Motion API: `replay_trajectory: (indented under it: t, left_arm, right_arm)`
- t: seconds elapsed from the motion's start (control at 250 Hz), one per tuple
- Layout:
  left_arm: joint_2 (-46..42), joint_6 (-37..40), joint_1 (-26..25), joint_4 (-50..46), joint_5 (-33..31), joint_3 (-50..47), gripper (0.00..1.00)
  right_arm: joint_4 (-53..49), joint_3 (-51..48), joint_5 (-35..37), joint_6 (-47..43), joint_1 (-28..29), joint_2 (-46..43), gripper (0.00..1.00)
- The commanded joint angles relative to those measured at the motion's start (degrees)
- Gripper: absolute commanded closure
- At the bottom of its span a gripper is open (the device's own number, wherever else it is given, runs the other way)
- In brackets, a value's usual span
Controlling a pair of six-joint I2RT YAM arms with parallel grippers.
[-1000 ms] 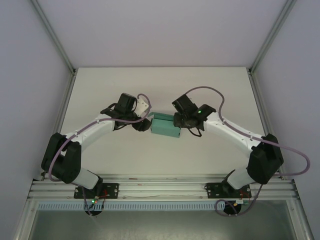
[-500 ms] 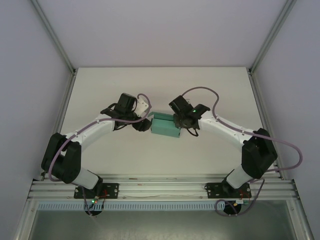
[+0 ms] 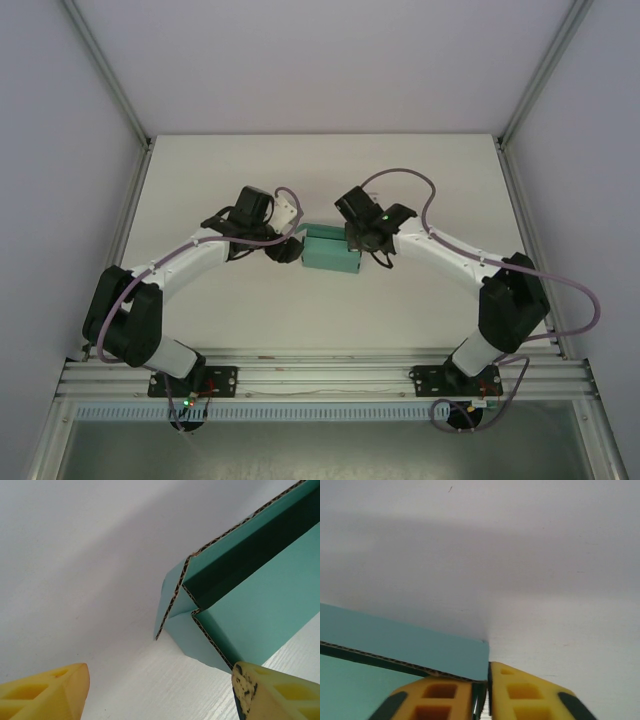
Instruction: Assemble paper box
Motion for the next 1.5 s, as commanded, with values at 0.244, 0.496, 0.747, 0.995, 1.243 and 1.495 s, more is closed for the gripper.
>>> replay_trajectory:
  t: [0.244,0.496,0.747,0.995,1.243,1.495]
  left_arm:
    - [-0.2,-3.9,-0.6,2.0,3.2,-0.4,0.25]
    - [0.9,-6.4,-3.3,3.7,3.3,-1.7,0.27]
    - [0.9,-7.9,-4.6,3.7,1.0,-3.3,0.30]
    - [0.5,-12.1,-7.0,5.9,-1.3,-6.2,0.42]
    - [-2.7,-19.1,-8.7,11.7,-4.8,-11.8,0.47]
    - [-4.2,-19.9,-8.8,13.9,-6.1,-13.4,0.46]
  right_arm:
    - [-3.6,1.7,0.0,6.5,0.8,-0.5,1.00]
    - [-2.3,-1.2,0.9,18.4,4.0,-1.0,1.00]
    - [4.9,-9.8,4.2,15.4,8.7,-4.7,1.00]
    - [7.1,-9.6,5.0,14.6,9.8,-7.2,1.00]
    - [3.9,-3.3,0.3,17.7,9.6,-6.6,1.00]
    - [0.7,-5.3,2.1,15.5,8.8,-6.0,1.00]
